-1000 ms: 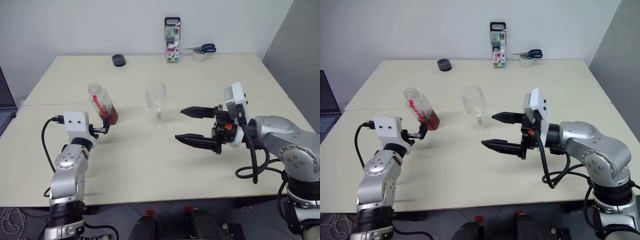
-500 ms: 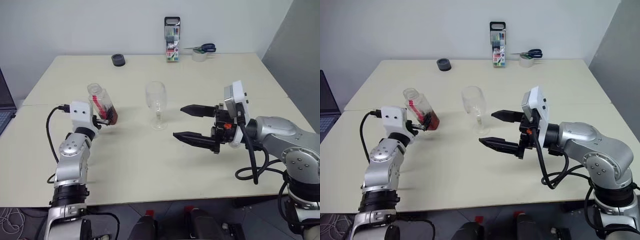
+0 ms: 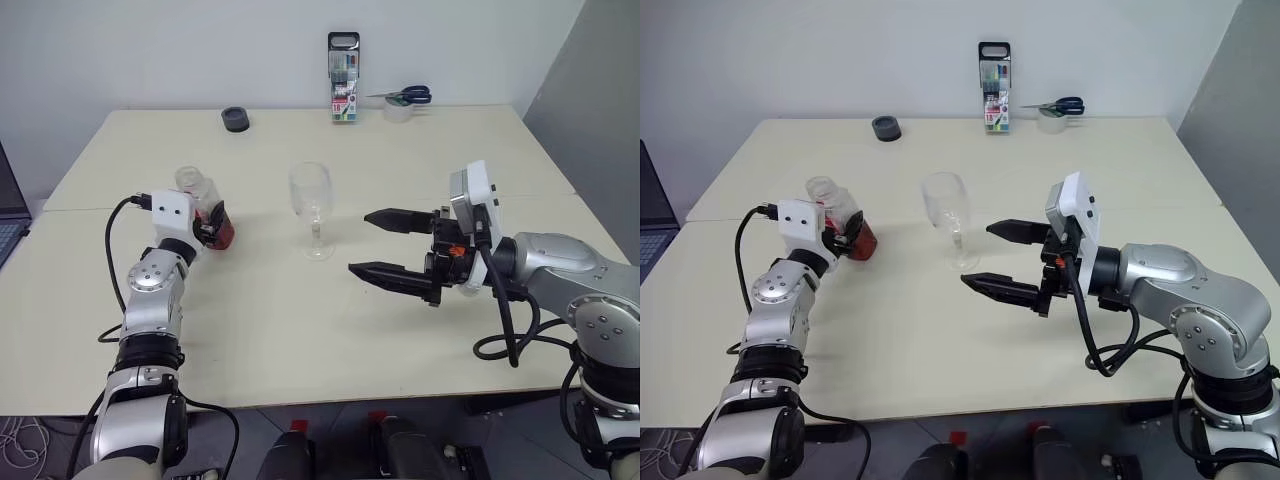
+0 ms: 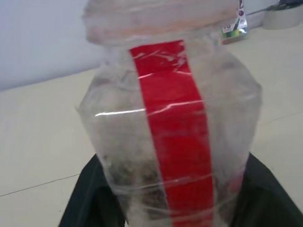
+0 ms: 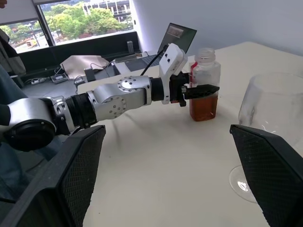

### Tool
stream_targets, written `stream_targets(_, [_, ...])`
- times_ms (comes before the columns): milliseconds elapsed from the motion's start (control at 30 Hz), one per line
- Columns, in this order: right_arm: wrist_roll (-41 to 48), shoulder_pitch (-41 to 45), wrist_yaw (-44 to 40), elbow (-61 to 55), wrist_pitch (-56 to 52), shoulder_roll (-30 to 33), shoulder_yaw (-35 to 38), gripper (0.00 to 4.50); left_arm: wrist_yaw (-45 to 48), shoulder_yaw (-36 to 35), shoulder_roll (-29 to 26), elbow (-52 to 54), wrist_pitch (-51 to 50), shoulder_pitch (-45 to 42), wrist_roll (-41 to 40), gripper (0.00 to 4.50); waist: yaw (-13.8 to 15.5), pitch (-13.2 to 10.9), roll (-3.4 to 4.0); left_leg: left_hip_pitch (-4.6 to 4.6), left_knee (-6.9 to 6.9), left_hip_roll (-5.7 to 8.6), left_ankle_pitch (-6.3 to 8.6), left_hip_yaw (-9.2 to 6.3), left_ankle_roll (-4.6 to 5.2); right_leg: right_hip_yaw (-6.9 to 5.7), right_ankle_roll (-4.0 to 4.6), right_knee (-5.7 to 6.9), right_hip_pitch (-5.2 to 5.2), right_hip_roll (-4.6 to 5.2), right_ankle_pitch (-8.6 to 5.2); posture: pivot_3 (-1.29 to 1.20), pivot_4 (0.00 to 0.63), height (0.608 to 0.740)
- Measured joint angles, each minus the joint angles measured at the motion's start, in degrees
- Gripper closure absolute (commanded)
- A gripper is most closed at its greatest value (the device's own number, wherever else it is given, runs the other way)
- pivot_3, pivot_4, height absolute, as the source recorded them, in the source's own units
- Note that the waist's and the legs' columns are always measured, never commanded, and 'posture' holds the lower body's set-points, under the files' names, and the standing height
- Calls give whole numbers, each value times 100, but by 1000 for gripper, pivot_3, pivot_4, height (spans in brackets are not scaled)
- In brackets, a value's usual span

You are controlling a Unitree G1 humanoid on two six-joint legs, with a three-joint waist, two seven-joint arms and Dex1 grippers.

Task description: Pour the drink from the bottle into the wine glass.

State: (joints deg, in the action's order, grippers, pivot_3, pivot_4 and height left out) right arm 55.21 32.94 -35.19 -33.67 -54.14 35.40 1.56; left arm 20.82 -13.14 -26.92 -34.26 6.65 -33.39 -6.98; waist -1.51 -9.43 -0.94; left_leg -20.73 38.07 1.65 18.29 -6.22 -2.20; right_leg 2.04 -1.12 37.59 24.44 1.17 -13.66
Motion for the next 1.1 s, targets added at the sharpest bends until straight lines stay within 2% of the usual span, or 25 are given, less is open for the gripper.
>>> stream_targets(133, [-12,-36,39,0,38,0,0,0,-39,37,-43,-2,37,16,96,2609,-1,0,0,0,0,0,0,0,0,0,0,1,0,0,0,0,150,740])
stream_targets(267, [-216,-37,49,19,211,-3,-1,0,-56,426,-289,-18,135,-106,600,2610,2,0,0,-5,3,2,0,-2,1,-3,0,3,3,0,0,0,150,740])
stream_targets(433, [-735,101,180,166,655,-205,-83,0,68,881,-388,-129,244,-1054,992,2610,58,-7,-20,-17,15,8,0,-6,0,-18,-4,4,6,1,3,0,150,740])
stream_targets(633, [-1874,203,530,631,1510,-548,-340,0,452,1360,-618,-405,832,-1983,1408,2610,14,-5,-23,-18,2,12,-1,30,-1,4,-8,16,40,3,2,0,150,740])
stream_targets(767, [-2260,203,623,827,1822,-775,-359,0,644,1723,-657,-838,1182,-2152,1673,2610,-33,-5,-23,-40,3,10,-2,51,-1,21,-7,41,85,1,2,0,150,740])
stream_targets(1100, [-2488,21,534,870,2089,-994,-399,0,499,2186,-990,-1200,2174,-2446,2451,2610,-26,-5,-23,-46,7,12,-2,52,-1,22,-8,42,87,1,2,0,150,740])
